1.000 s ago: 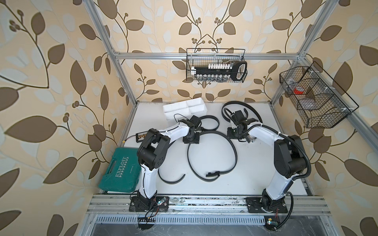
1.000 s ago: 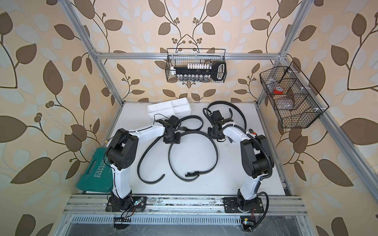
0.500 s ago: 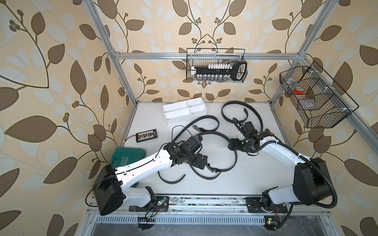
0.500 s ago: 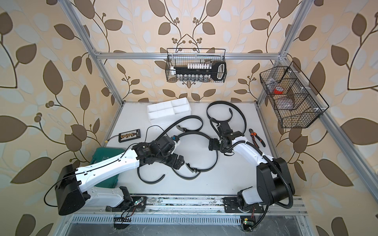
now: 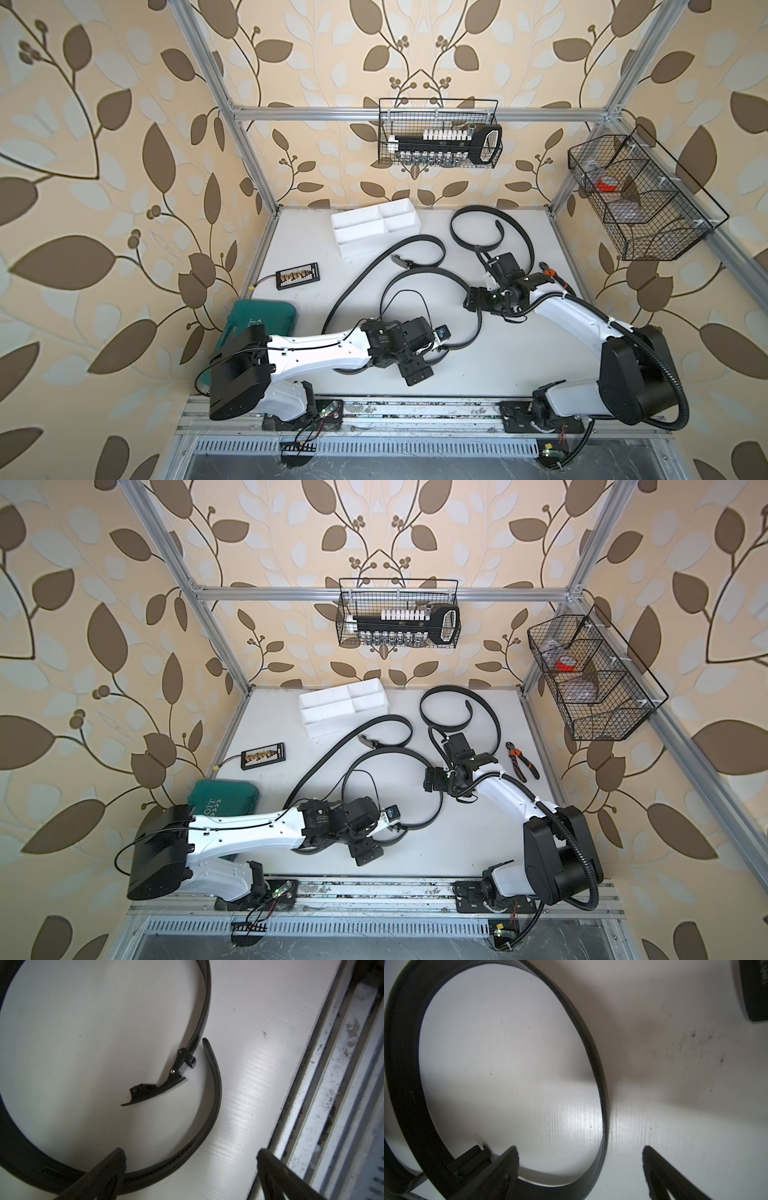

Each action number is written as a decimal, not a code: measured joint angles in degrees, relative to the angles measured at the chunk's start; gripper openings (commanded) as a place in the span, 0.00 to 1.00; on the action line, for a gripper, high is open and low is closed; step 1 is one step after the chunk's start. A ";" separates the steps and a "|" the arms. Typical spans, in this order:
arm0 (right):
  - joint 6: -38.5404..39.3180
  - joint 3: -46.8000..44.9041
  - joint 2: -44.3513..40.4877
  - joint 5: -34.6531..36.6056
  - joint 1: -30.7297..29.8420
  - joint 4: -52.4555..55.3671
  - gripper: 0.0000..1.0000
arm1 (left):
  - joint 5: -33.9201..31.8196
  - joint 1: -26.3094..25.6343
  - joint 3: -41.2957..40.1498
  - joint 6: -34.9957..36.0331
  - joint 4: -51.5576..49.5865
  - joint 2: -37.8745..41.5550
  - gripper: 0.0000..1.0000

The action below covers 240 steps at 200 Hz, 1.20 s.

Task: Place the belts into the storage roll
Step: Roll the belt at the center of the board.

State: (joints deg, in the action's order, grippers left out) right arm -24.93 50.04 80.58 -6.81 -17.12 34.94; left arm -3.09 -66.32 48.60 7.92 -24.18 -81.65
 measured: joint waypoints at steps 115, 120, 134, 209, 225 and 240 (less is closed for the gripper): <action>-0.17 -1.09 -0.26 -0.59 -0.02 1.09 0.95 | -1.36 1.70 3.08 7.41 -1.29 -12.52 0.00; -0.17 -1.38 -0.13 -0.59 -0.02 1.07 0.94 | -1.40 1.95 3.06 7.15 -1.57 -12.11 0.00; -0.57 -1.77 0.85 -0.81 -0.02 1.11 0.91 | -1.42 3.13 2.91 6.49 -2.14 -10.19 0.00; -1.62 2.62 13.31 0.17 -2.97 -1.53 0.17 | -3.65 7.19 1.36 0.07 -2.23 0.35 0.00; -0.31 2.69 12.70 2.12 -1.95 -0.63 0.12 | -5.03 9.73 1.99 -2.89 -3.37 0.39 0.00; 0.48 2.49 11.23 4.26 0.17 0.31 0.11 | -6.10 13.00 3.82 -6.03 -5.18 0.22 0.00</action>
State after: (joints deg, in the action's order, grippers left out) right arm -24.45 52.53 91.81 -2.55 -16.95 35.24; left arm -9.19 -53.32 52.42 1.89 -29.36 -81.43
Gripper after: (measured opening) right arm 0.121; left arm 0.069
